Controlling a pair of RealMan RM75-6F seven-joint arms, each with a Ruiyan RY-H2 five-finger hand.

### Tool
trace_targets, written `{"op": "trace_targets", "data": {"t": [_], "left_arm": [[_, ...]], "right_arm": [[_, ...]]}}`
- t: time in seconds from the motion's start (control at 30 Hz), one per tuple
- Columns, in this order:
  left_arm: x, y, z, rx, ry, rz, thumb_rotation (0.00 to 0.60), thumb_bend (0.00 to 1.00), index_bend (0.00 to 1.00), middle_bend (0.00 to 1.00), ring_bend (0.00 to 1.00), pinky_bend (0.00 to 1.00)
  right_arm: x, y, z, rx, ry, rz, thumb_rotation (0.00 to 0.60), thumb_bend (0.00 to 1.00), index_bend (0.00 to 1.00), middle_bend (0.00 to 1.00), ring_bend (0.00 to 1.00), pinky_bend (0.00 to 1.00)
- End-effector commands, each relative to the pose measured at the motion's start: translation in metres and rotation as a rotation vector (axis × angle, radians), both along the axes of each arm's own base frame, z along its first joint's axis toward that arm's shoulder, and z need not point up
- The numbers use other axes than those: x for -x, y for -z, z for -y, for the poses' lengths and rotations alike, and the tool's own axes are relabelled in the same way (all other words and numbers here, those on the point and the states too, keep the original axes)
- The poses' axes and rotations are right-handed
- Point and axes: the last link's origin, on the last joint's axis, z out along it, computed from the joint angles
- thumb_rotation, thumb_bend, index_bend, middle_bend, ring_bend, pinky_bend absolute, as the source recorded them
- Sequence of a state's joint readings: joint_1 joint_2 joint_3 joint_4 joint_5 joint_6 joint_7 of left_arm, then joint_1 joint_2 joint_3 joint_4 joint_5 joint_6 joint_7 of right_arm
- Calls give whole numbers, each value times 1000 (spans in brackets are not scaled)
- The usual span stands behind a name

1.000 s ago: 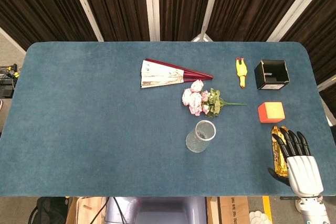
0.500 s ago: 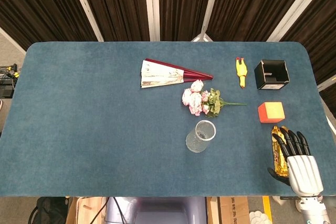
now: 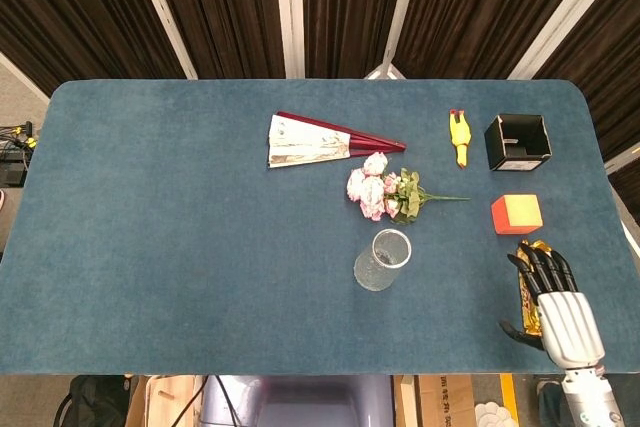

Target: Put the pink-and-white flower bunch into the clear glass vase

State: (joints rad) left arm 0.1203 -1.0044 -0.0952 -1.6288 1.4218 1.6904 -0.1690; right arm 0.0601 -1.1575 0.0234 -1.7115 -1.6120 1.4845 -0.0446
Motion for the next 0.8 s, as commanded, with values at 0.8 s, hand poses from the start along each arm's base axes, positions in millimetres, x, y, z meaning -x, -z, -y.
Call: {"op": "trace_targets", "data": {"t": [0.8], "left_arm": [[0,1,2,-24,-28,-38,600,245,44,0,0,19]], "right_arm": [[-57,45,170,-260,87,70,600,117,130,30,0,0]]}}
